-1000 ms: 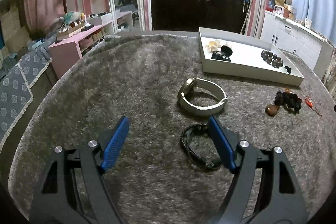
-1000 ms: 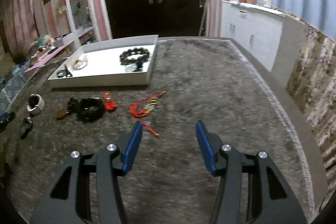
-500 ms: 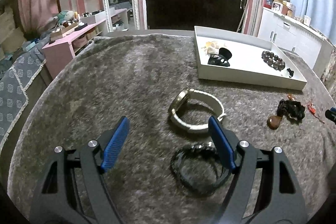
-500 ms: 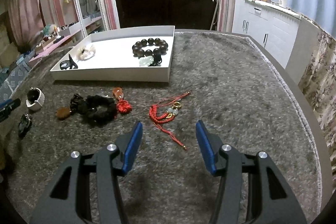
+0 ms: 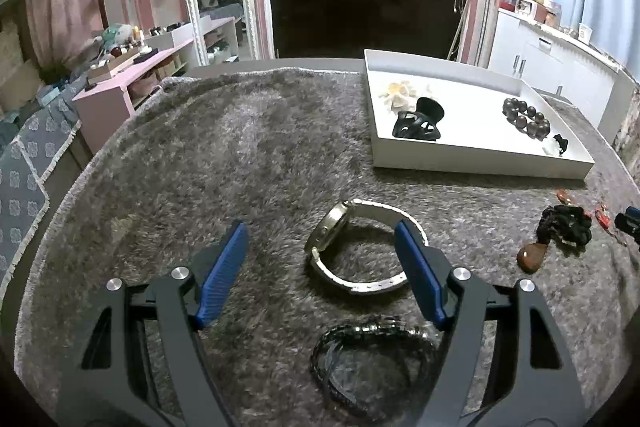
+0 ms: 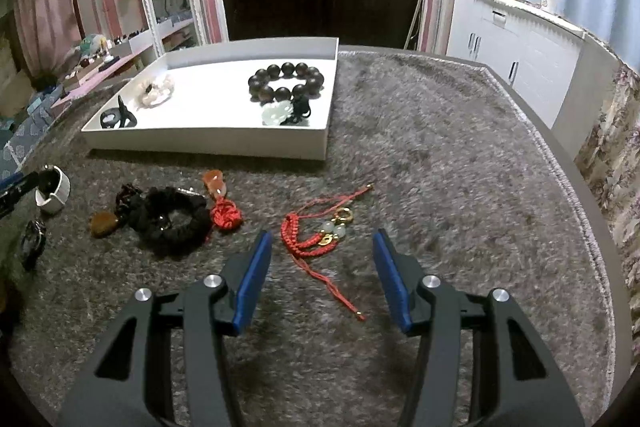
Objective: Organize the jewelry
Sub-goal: 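Close left tool on white-band watch while right tool grasps red cord keychain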
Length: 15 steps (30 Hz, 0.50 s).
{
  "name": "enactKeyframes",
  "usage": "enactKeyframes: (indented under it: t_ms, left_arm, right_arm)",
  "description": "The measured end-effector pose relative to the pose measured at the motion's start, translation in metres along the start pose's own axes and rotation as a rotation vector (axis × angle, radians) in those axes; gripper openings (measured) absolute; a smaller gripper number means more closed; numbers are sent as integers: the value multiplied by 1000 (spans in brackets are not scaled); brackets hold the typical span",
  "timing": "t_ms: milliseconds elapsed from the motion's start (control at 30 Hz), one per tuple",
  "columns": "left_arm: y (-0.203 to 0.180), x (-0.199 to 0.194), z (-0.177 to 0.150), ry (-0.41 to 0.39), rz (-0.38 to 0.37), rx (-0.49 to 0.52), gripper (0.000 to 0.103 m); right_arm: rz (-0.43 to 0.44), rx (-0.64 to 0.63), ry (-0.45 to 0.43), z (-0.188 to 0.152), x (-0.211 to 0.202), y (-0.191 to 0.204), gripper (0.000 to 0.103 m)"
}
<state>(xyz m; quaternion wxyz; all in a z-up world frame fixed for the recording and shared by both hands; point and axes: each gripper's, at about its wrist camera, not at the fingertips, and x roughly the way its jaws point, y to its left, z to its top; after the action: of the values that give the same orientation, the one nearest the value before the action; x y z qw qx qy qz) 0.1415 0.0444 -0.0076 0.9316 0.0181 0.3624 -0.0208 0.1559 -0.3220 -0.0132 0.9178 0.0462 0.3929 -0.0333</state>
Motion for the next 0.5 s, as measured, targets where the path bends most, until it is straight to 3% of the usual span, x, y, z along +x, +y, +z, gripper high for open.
enactKeyframes:
  t_ms: [333,400,500]
  left_arm:
    - [-11,23,2,53,-17,44,75]
    - [-12,28,2,63,-19,49,68]
    - [-12,35,2,80,-22,46,64]
  right_arm:
    - [-5,-16,59,1,25,7,52]
    - [-7,-20,69,1,28,7,51]
    - [-8,-36,72,1,30,10,34]
